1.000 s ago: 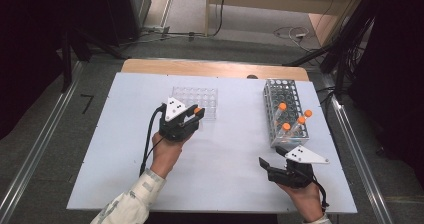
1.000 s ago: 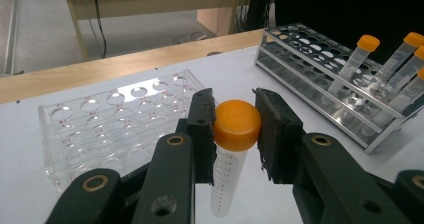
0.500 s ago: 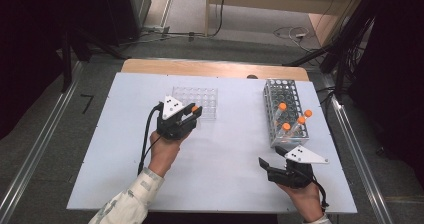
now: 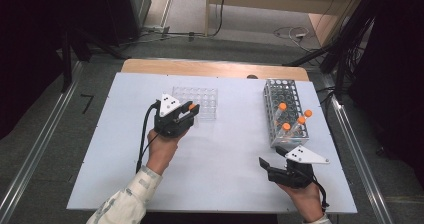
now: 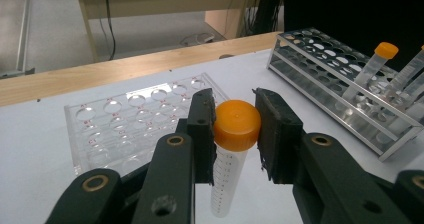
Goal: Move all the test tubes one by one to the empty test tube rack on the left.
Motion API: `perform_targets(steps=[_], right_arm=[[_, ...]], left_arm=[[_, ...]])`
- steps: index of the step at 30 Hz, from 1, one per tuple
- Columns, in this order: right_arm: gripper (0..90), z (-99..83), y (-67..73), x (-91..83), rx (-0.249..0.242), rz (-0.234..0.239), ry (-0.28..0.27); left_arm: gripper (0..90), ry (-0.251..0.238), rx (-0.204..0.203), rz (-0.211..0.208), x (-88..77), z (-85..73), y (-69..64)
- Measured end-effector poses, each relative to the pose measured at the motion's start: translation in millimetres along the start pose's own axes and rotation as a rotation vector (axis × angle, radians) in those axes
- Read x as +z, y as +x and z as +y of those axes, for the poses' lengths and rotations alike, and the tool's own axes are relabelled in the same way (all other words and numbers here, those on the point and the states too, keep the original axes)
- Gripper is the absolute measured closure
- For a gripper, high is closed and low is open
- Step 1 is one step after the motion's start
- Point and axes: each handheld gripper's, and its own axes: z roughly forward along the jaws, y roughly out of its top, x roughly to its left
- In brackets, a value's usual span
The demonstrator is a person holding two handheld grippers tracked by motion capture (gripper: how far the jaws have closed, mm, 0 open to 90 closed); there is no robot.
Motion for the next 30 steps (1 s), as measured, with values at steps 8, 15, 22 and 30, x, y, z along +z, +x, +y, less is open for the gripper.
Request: perform_targets(steps=[8,15,22,30], right_arm=[[26.6,-0.1,-0.2,-0.4,0.0,0.0,0.0],[26.6,0.0,-0.4,-1.2,0.001,0.0,-0.003],[26.6,0.1,-0.7,-1.6,0.001,0.001,-0.005],[26.6,0.1,-0.6,-2.4,0.004,0.0,-0.006]], left_arm=[[70.5,-0.003,-0.003,0.003,1.2,2.5,1.4],[70.5,-0.003,-0.002,0.009,2.5,5.2,2.6],[70.5,-0.001,0.0,0.019,4.8,8.3,4.6],[70.5,0.004,0.0,0.032,9.2,12.2,6.1]])
